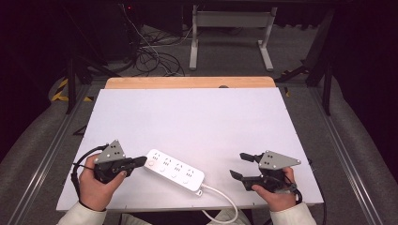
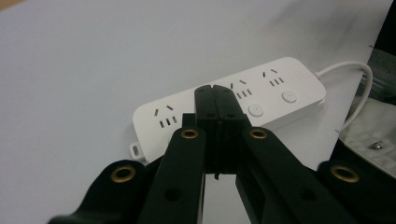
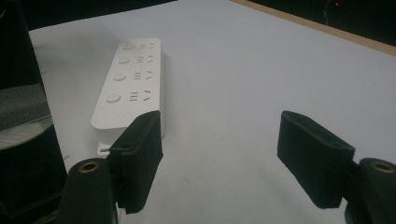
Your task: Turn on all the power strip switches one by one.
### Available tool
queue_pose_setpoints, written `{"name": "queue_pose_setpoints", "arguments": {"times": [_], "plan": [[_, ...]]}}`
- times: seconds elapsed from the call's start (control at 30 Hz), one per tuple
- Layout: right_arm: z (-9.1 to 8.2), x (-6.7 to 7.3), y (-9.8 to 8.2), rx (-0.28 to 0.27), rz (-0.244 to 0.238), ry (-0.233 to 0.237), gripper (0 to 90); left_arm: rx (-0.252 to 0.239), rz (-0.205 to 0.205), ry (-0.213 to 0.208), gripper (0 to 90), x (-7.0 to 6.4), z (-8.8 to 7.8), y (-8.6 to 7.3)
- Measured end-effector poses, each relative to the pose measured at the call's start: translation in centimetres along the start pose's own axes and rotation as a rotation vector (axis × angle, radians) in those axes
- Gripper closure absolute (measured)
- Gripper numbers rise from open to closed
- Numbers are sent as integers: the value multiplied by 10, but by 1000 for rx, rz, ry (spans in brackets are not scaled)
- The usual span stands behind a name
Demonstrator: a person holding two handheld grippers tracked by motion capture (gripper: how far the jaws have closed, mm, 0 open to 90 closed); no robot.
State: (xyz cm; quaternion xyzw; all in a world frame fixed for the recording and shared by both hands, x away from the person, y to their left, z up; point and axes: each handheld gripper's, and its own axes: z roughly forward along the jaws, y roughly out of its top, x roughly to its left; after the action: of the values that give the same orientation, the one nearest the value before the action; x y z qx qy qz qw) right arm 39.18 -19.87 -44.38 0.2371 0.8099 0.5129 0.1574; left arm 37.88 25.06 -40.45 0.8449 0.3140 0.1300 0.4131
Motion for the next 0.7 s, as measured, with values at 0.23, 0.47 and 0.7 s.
{"name": "queue_pose_setpoints", "arguments": {"times": [0.23,0.47,0.7], "plan": [[0,-3,-2,1,9,10,329,90,-10,19,898,10,17,3],[1,-2,-3,6,7,15,328,156,-7,21,898,17,32,4],[2,-2,-3,12,7,18,322,191,6,7,897,21,46,5]]}}
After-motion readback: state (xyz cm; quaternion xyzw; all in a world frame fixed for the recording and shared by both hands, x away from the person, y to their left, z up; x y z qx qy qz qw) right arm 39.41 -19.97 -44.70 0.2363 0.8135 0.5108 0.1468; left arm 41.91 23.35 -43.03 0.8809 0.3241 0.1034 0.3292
